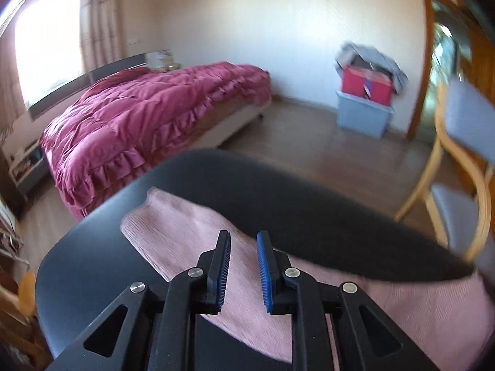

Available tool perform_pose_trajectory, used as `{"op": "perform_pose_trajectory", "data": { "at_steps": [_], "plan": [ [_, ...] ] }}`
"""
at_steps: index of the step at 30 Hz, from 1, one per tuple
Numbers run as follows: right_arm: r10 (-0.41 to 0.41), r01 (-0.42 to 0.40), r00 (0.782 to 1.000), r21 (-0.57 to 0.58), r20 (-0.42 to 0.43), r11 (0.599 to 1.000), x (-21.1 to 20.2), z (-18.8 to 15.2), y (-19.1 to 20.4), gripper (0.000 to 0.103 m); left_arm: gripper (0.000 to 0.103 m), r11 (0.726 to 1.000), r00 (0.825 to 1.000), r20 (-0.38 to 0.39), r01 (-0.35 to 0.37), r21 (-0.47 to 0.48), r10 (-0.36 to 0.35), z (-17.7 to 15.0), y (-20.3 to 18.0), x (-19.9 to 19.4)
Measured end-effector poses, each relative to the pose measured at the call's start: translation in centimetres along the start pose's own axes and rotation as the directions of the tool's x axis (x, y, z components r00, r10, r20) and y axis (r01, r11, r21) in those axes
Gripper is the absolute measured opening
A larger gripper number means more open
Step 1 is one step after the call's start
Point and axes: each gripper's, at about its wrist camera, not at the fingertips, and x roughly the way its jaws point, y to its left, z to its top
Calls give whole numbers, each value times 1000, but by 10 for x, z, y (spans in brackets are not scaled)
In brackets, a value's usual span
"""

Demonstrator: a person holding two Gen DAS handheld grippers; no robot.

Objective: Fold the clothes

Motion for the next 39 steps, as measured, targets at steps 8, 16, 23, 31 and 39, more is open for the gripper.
{"op": "perform_pose_trajectory", "data": {
  "at_steps": [8, 16, 23, 31, 39],
  "plan": [
    [2, -2, 1000, 2, 2, 1000, 0, -1, -1, 81, 23, 981, 979, -149, -113, 157, 136, -54, -58, 53],
    [-17, 16, 1000, -10, -3, 1000, 3, -1, 3, 83, 21, 922, 945, -75, -288, 260, 317, -47, -82, 59],
    [-12, 12, 1000, -7, -1, 1000, 3, -1, 2, 83, 20, 946, 995, 69, -92, 312, 74, -49, -175, -28],
    [-8, 7, 999, 6, 49, 1000, -9, 0, -1, 82, 23, 826, 992, 123, -62, 560, -9, -98, -264, -41],
    [-50, 54, 997, -56, 56, 997, 1, 18, 13, 69, 24, 784, 982, 170, -165, 598, 77, -117, -278, -22]
  ]
}}
